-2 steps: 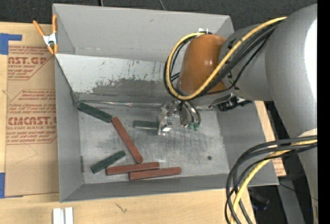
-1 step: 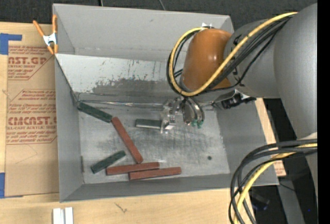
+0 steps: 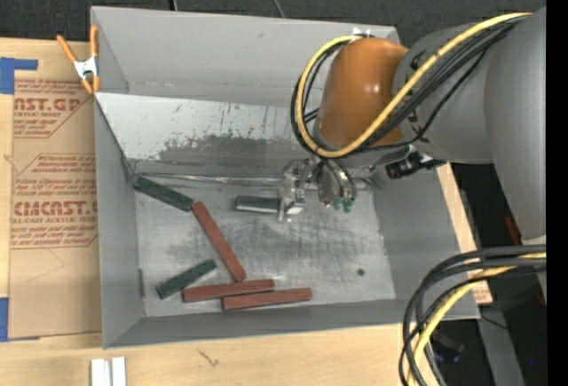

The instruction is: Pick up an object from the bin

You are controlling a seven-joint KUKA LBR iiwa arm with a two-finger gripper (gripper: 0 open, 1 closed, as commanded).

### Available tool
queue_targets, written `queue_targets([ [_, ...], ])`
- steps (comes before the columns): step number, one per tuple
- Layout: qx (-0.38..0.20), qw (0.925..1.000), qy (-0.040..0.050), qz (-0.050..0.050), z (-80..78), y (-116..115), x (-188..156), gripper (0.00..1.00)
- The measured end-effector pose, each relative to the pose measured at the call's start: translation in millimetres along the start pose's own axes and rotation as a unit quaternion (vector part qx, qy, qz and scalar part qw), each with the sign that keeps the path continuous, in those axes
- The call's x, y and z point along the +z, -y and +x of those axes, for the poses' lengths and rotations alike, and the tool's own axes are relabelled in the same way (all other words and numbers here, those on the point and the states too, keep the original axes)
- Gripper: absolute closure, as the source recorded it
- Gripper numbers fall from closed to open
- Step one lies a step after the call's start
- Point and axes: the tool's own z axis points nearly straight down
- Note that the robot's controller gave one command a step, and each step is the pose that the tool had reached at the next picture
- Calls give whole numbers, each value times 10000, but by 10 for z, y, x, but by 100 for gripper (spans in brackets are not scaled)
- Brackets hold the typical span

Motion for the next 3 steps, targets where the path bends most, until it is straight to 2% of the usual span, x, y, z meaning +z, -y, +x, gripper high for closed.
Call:
queue_targets([
  [1, -3, 10000, 15, -2, 4, -1, -82, 100],
  [3, -1, 10000, -16, 1, 11, -2, -165, 100],
])
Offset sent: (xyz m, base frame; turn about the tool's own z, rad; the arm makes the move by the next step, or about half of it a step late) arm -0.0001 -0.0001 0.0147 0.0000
